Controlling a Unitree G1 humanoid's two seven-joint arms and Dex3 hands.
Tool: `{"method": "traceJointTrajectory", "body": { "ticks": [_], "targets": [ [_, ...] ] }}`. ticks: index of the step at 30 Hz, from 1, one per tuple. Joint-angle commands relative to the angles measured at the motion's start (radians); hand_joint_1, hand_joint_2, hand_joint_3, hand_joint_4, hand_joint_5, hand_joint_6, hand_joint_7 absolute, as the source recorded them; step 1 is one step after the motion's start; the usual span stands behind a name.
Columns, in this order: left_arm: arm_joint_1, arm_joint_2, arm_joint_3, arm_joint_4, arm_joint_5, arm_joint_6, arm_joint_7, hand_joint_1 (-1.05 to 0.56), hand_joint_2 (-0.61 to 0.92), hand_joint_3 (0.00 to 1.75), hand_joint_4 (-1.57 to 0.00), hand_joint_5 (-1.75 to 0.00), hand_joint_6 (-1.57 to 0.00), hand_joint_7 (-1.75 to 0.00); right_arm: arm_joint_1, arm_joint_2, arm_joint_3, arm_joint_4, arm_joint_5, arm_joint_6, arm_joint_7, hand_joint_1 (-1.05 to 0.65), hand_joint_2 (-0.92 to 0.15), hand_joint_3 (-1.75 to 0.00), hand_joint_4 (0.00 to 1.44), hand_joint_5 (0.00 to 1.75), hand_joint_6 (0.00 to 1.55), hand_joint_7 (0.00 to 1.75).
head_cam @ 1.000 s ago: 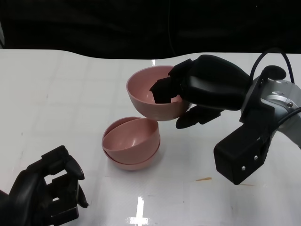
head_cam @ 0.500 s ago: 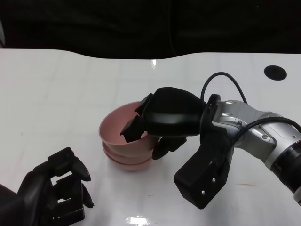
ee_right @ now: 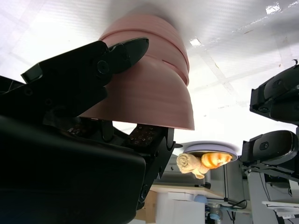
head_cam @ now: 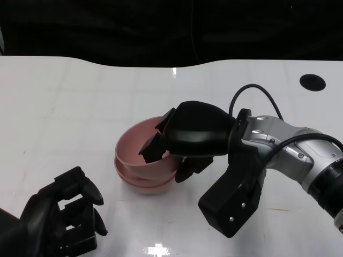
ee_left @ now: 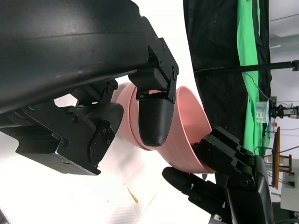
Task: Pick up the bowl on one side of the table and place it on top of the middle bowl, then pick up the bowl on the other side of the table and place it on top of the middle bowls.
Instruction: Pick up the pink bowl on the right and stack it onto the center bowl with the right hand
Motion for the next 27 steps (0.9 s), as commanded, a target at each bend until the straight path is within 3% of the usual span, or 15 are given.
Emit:
{"method": "traceJointTrajectory", "body": {
  "ticks": [1,7,14,17,24,27],
  "targets": [
    [0.003,0.008,0.008,0.002,-0.006,-0.001,-0.001,0.15,0.59,1.39,-0.77,-1.75,-0.64,-1.75,-0.026,-0.004,-0.003,0.009,-0.006,-0.005,-0.018,-0.17,-0.86,-0.03,0.83,1.60,0.77,1.16],
    [0.000,0.008,0.007,0.008,-0.005,0.002,0.001,0.15,0.60,1.38,-0.77,-1.75,-0.65,-1.75,-0.038,-0.006,0.001,0.023,-0.026,-0.009,-0.044,-0.18,-0.85,-0.02,0.83,1.64,0.76,1.22],
    [-0.005,0.005,0.007,0.034,-0.008,-0.023,-0.007,0.16,0.63,1.34,-0.77,-1.75,-0.64,-1.75,-0.048,0.000,0.006,0.047,-0.037,-0.006,-0.066,-0.19,-0.86,-0.02,0.84,1.57,0.83,0.96],
    [-0.005,0.004,0.004,0.038,-0.004,-0.032,-0.007,0.16,0.63,1.34,-0.77,-1.75,-0.65,-1.75,-0.054,0.003,0.012,0.066,-0.053,-0.007,-0.097,-0.19,-0.86,-0.01,0.87,1.41,0.86,0.85],
    [-0.003,0.004,0.000,0.051,-0.002,-0.054,-0.012,0.16,0.63,1.32,-0.76,-1.75,-0.65,-1.75,-0.066,0.021,0.031,0.120,-0.109,0.008,-0.197,-0.19,-0.87,-0.01,0.90,1.39,0.91,0.76],
    [-0.001,0.005,-0.004,0.051,0.000,-0.062,-0.011,0.16,0.64,1.32,-0.77,-1.75,-0.65,-1.75,-0.073,0.033,0.044,0.152,-0.127,0.013,-0.233,-0.19,-0.88,-0.01,0.87,1.49,0.93,0.75]
  ]
}}
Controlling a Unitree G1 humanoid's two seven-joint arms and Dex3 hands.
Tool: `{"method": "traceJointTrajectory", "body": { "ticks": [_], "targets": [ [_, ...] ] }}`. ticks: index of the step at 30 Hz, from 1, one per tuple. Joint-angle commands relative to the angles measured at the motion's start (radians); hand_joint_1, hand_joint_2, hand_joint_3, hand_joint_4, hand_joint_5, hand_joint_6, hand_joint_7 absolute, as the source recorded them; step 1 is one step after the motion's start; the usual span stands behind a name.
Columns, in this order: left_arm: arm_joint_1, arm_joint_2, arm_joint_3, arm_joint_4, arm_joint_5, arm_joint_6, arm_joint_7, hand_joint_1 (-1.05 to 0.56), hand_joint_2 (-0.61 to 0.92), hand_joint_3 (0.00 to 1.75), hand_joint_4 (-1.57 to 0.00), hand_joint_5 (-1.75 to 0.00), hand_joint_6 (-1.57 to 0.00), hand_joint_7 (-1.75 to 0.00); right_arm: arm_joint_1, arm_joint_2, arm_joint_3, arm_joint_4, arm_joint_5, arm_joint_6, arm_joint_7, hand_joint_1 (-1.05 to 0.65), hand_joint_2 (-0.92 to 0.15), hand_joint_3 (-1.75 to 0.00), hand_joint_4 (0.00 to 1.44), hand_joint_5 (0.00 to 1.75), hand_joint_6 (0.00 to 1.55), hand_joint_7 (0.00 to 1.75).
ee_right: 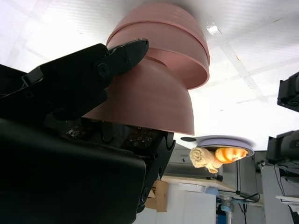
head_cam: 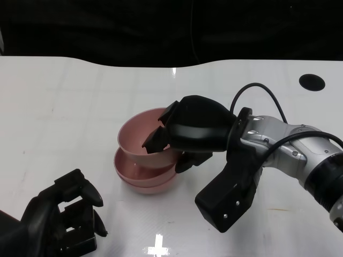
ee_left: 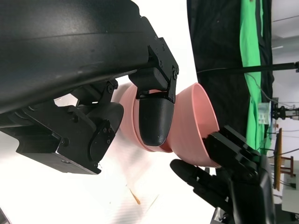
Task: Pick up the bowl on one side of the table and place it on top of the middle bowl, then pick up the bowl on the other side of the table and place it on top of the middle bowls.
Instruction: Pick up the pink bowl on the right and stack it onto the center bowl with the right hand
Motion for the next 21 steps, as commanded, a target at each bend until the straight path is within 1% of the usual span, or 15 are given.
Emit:
{"method": "traceJointTrajectory", "body": {
  "ticks": [1,2,4,5,6,8,11,13,16,17,21],
  "targets": [
    [0.004,0.007,-0.002,0.000,0.002,-0.015,-0.007,0.16,0.64,1.31,-0.77,-1.75,-0.65,-1.75,-0.027,0.012,0.013,0.035,-0.013,0.005,-0.046,-0.19,-0.88,-0.01,0.84,1.58,0.89,0.86],
    [0.004,0.005,-0.002,-0.001,0.001,-0.015,-0.005,0.17,0.64,1.30,-0.77,-1.75,-0.65,-1.75,-0.029,0.017,0.017,0.046,-0.016,0.006,-0.056,-0.19,-0.88,-0.01,0.83,1.62,0.87,0.90],
    [0.004,0.003,-0.003,0.001,-0.001,-0.020,-0.006,0.17,0.65,1.30,-0.76,-1.75,-0.65,-1.75,-0.032,0.024,0.025,0.063,-0.023,0.009,-0.070,-0.19,-0.89,-0.01,0.83,1.59,0.84,0.92],
    [0.004,0.002,-0.003,0.002,0.000,-0.025,-0.007,0.17,0.65,1.30,-0.76,-1.75,-0.65,-1.75,-0.033,0.029,0.030,0.071,-0.028,0.013,-0.077,-0.19,-0.89,-0.01,0.84,1.57,0.84,0.89],
    [0.005,0.002,-0.003,0.003,0.000,-0.028,-0.007,0.17,0.65,1.30,-0.76,-1.75,-0.65,-1.75,-0.034,0.032,0.033,0.077,-0.032,0.015,-0.082,-0.19,-0.89,-0.01,0.87,1.46,0.87,0.78],
    [0.005,0.002,-0.005,0.005,0.005,-0.034,-0.006,0.16,0.65,1.29,-0.76,-1.75,-0.65,-1.75,-0.036,0.041,0.039,0.094,-0.037,0.014,-0.100,-0.19,-0.89,0.00,0.89,1.42,0.92,0.69],
    [0.004,0.005,-0.005,0.011,0.002,-0.042,-0.012,0.16,0.65,1.30,-0.76,-1.75,-0.64,-1.75,-0.040,0.053,0.051,0.116,-0.044,0.020,-0.117,-0.18,-0.88,0.00,0.87,1.48,0.93,0.65],
    [0.003,0.008,-0.006,0.016,0.006,-0.051,-0.015,0.16,0.65,1.30,-0.76,-1.75,-0.64,-1.75,-0.042,0.058,0.057,0.125,-0.047,0.023,-0.129,-0.19,-0.87,0.00,0.88,1.42,0.94,0.61],
    [0.002,0.007,-0.006,0.021,0.004,-0.059,-0.019,0.16,0.64,1.31,-0.77,-1.75,-0.65,-1.75,-0.044,0.066,0.065,0.140,-0.049,0.025,-0.140,-0.18,-0.87,0.00,0.90,1.30,0.96,0.59],
    [0.003,0.006,-0.006,0.018,0.004,-0.055,-0.016,0.16,0.64,1.31,-0.77,-1.75,-0.65,-1.75,-0.043,0.068,0.067,0.145,-0.050,0.023,-0.149,-0.18,-0.87,0.00,0.91,1.28,0.96,0.58],
    [0.005,0.006,-0.005,0.021,-0.005,-0.056,-0.022,0.16,0.64,1.31,-0.77,-1.75,-0.65,-1.75,-0.042,0.078,0.074,0.167,-0.052,0.018,-0.169,-0.18,-0.89,-0.01,0.91,1.39,0.96,0.60]
  ]
}}
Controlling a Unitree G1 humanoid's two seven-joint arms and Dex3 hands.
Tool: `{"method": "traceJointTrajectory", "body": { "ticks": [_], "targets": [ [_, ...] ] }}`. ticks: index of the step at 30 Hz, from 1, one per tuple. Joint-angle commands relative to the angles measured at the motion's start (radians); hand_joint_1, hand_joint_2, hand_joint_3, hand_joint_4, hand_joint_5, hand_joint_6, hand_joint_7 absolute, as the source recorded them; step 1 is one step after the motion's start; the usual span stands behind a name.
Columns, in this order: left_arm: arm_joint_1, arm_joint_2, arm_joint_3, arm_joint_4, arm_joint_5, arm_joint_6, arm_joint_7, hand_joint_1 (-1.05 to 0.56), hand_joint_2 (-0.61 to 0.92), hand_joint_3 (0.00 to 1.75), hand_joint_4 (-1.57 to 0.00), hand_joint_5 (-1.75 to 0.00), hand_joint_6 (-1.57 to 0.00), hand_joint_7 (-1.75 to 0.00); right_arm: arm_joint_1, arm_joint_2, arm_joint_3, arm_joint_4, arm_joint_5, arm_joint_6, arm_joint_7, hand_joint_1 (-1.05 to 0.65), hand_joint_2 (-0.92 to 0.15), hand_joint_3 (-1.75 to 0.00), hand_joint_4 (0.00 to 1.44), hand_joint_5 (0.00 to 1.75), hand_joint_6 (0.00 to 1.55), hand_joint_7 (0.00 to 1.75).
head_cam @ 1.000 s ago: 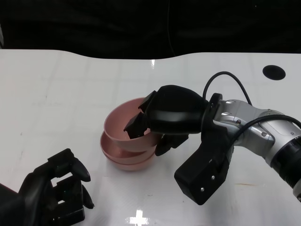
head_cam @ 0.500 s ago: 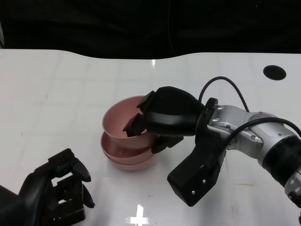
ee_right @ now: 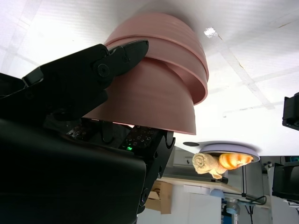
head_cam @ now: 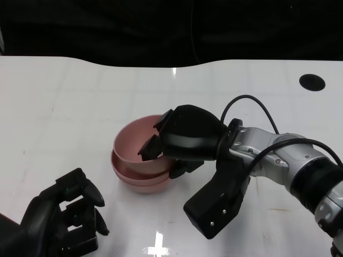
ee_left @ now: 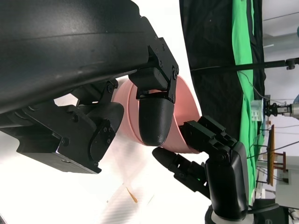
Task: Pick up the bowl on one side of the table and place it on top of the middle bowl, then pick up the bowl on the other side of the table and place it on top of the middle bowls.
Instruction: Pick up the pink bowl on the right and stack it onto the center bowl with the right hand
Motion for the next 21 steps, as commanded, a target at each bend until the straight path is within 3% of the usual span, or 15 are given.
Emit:
{"method": "traceJointTrajectory", "body": {
  "ticks": [1,10,17,21],
  "targets": [
    [0.004,0.009,0.002,0.006,-0.007,-0.014,-0.014,0.17,0.65,1.32,-0.78,-1.75,-0.64,-1.75,-0.021,0.008,0.013,0.021,-0.001,-0.002,-0.019,-0.18,-0.89,-0.01,0.90,1.39,0.95,0.60],
    [0.006,0.007,0.001,-0.006,0.000,0.003,-0.004,0.16,0.65,1.31,-0.76,-1.75,-0.62,-1.75,-0.028,0.019,0.037,0.045,-0.010,0.012,-0.032,-0.20,-0.89,-0.01,0.89,1.41,0.95,0.65],
    [0.004,0.005,0.002,-0.007,-0.003,0.007,-0.004,0.17,0.65,1.30,-0.76,-1.75,-0.63,-1.75,-0.029,0.021,0.041,0.051,-0.010,0.014,-0.042,-0.20,-0.89,0.00,0.85,1.53,0.86,0.88],
    [0.005,0.003,0.003,-0.014,-0.007,0.020,-0.001,0.17,0.65,1.31,-0.77,-1.75,-0.63,-1.75,-0.024,0.021,0.043,0.045,-0.014,0.034,-0.043,-0.20,-0.89,0.00,0.86,1.36,0.87,0.85]
  ]
}}
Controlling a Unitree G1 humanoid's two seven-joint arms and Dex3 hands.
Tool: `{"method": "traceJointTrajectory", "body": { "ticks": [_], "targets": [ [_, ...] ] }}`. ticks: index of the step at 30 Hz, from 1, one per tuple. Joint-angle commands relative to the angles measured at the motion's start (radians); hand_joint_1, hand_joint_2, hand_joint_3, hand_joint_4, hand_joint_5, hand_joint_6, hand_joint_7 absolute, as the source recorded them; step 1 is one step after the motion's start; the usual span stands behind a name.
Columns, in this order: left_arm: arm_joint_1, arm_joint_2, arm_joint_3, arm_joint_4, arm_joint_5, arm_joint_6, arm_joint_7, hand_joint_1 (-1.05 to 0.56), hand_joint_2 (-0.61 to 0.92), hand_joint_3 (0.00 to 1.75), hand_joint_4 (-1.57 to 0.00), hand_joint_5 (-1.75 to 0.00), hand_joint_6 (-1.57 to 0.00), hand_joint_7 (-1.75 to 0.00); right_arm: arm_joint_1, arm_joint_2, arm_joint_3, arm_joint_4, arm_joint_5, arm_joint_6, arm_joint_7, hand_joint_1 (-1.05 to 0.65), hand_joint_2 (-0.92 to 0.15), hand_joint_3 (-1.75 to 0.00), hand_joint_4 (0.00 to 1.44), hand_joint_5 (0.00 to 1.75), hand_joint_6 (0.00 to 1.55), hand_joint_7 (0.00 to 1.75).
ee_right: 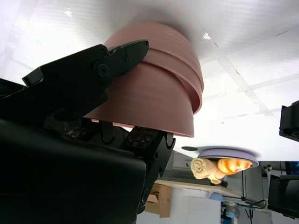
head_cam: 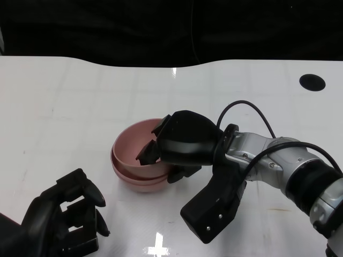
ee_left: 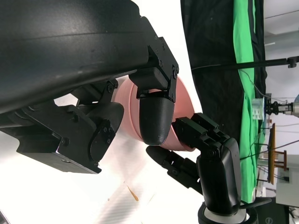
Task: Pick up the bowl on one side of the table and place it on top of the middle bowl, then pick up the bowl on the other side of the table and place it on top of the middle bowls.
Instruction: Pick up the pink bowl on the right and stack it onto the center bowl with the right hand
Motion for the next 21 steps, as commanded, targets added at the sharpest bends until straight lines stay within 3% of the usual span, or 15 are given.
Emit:
{"method": "traceJointTrajectory", "body": {
  "ticks": [1,2,3,5,6,8,11,21],
  "targets": [
    [0.005,0.003,0.003,-0.014,-0.008,0.008,0.004,0.17,0.65,1.31,-0.77,-1.75,-0.63,-1.75,-0.014,0.002,0.003,-0.002,-0.003,0.022,-0.016,-0.21,-0.88,0.00,0.88,1.23,0.89,0.81],
    [0.006,0.002,0.004,-0.014,-0.009,0.009,0.004,0.17,0.65,1.31,-0.77,-1.75,-0.63,-1.75,-0.011,-0.002,0.005,-0.009,-0.003,0.033,0.002,-0.21,-0.87,0.00,0.90,1.15,0.90,0.78],
    [0.006,0.001,0.004,-0.016,-0.010,0.010,0.004,0.17,0.66,1.30,-0.76,-1.75,-0.63,-1.75,-0.010,-0.009,0.007,-0.021,0.000,0.048,0.046,-0.34,-0.90,-0.07,0.82,0.92,0.84,0.65],
    [0.006,0.001,0.003,-0.018,-0.009,0.013,0.006,0.17,0.66,1.29,-0.76,-1.75,-0.63,-1.75,-0.001,-0.020,0.007,-0.047,0.007,0.074,0.114,-0.59,-0.92,-0.36,0.36,0.33,0.50,0.19],
    [0.006,0.001,0.003,-0.023,-0.010,0.022,0.007,0.17,0.67,1.29,-0.75,-1.75,-0.63,-1.75,0.003,-0.026,0.007,-0.062,0.008,0.088,0.147,-0.66,-0.92,-0.41,0.25,0.21,0.42,0.10],
    [0.007,-0.001,0.003,-0.029,-0.013,0.030,0.007,0.17,0.69,1.26,-0.74,-1.75,-0.61,-1.75,0.010,-0.035,0.009,-0.078,0.011,0.100,0.196,-0.92,-0.92,-0.64,0.05,0.04,0.09,0.02],
    [0.010,0.000,0.000,-0.040,0.004,0.041,0.019,0.16,0.68,1.25,-0.72,-1.75,-0.61,-1.75,0.022,-0.043,0.020,-0.086,-0.006,0.114,0.186,-1.03,-0.92,-0.76,0.00,0.00,0.01,0.00],
    [0.016,-0.006,-0.001,-0.051,0.006,0.051,0.031,0.12,0.65,1.24,-0.66,-1.75,-0.60,-1.75,0.046,-0.051,0.030,-0.106,-0.018,0.129,0.137,-1.05,-0.92,-0.83,0.00,0.00,0.00,0.00]
  ]
}}
